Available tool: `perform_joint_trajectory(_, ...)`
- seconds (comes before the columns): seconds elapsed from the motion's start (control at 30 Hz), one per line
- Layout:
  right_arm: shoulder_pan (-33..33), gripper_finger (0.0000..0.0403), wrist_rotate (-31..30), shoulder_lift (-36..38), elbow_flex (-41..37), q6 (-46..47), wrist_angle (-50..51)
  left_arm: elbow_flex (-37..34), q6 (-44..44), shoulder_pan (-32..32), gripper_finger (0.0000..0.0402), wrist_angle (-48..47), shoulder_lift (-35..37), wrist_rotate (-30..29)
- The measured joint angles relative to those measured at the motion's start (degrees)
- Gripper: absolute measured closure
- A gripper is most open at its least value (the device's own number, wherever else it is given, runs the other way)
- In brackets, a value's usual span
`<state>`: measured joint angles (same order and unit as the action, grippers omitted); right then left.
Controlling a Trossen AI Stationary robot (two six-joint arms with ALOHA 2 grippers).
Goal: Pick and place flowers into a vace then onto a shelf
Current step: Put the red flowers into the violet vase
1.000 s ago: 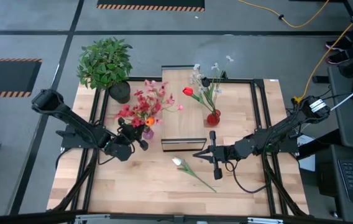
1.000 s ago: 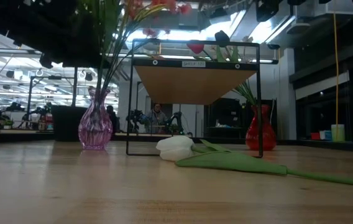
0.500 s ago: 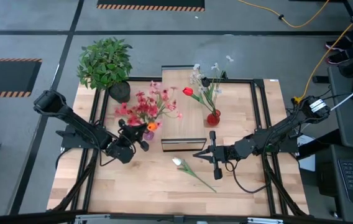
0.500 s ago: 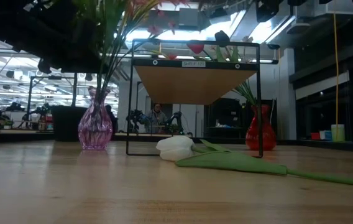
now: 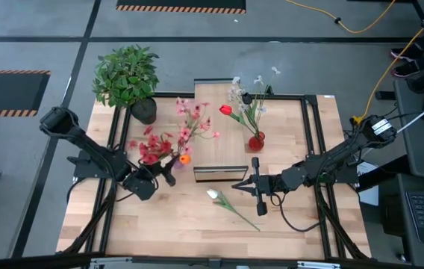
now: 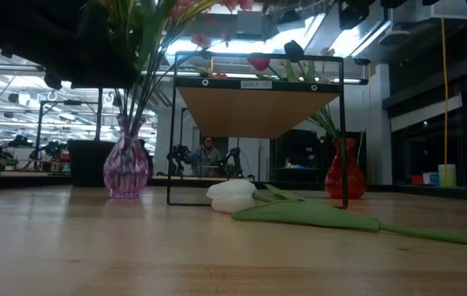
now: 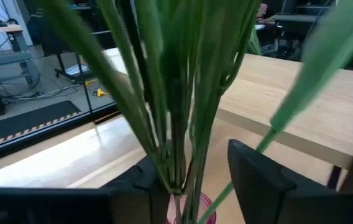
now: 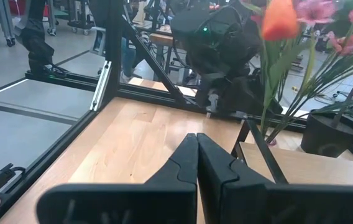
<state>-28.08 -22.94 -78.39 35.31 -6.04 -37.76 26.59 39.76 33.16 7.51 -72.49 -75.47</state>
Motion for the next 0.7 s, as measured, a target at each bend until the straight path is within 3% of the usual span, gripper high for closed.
perform_joint_trajectory(0.27,-0.02,0.0403,0.0,0.0,0.0,1.22,-0.02,0.0,-3.11,2.15,0.0234,-0.04,0.18,0.07)
perform_joint_trajectory(0.7,-0.02,0.0402,0.0,0.0,0.0,1.42,-0.02,0.02,-5.74,2.5,0.0233,-3.56,3.45,-0.06)
